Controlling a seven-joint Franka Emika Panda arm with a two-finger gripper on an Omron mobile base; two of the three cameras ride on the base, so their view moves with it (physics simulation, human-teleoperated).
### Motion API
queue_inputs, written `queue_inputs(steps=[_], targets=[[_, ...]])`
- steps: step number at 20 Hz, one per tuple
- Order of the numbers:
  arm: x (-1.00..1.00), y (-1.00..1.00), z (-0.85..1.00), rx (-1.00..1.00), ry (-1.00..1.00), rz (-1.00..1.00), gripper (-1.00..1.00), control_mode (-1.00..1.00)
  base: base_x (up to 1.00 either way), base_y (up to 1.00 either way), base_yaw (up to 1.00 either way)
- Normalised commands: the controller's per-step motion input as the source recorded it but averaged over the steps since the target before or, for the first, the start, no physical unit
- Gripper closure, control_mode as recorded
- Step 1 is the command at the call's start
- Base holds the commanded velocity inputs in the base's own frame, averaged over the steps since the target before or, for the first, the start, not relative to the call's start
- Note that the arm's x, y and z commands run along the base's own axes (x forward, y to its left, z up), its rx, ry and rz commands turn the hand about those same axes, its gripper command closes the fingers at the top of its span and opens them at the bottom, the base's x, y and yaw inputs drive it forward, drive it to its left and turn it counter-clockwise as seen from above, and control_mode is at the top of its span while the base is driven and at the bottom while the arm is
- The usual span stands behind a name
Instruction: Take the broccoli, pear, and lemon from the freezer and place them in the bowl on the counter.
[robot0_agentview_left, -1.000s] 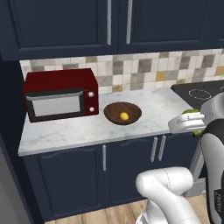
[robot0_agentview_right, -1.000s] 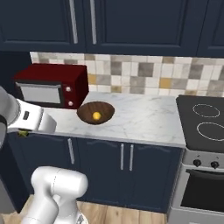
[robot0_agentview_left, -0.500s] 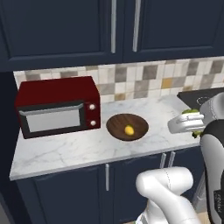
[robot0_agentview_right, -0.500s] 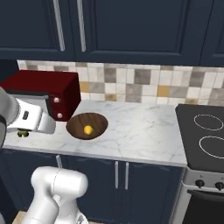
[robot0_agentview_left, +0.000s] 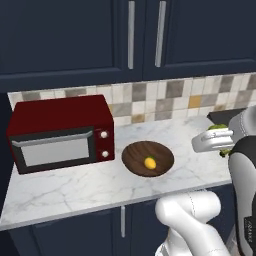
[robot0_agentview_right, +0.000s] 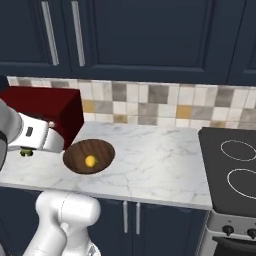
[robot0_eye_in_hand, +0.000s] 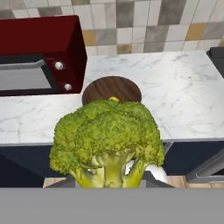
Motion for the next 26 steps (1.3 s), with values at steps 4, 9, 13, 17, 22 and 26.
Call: queue_inputs(steps=[4, 9, 13, 17, 22, 26], targets=[[0.0, 0.0, 0.0, 0.0, 0.0, 0.0, 1.0, 1.0, 0.55, -0.16, 0.0], [0.3, 0.0, -0.24, 0.0, 0.01, 0.0, 1.0, -1.0, 0.23, -0.01, 0.0], [0.29, 0.0, -0.89, 0.0, 0.01, 0.0, 1.0, -1.0, 0.0, 0.0, 0.0], [0.49, 0.18, -0.84, 0.0, 0.02, 0.03, 1.0, -1.0, 0.0, 0.0, 0.0], [0.47, 0.34, -0.66, 0.0, 0.01, 0.03, 1.0, -1.0, 0.0, 0.0, 0.0], [0.46, 0.13, -0.66, 0.0, 0.0, 0.03, 1.0, -1.0, 0.0, 0.0, 0.0]])
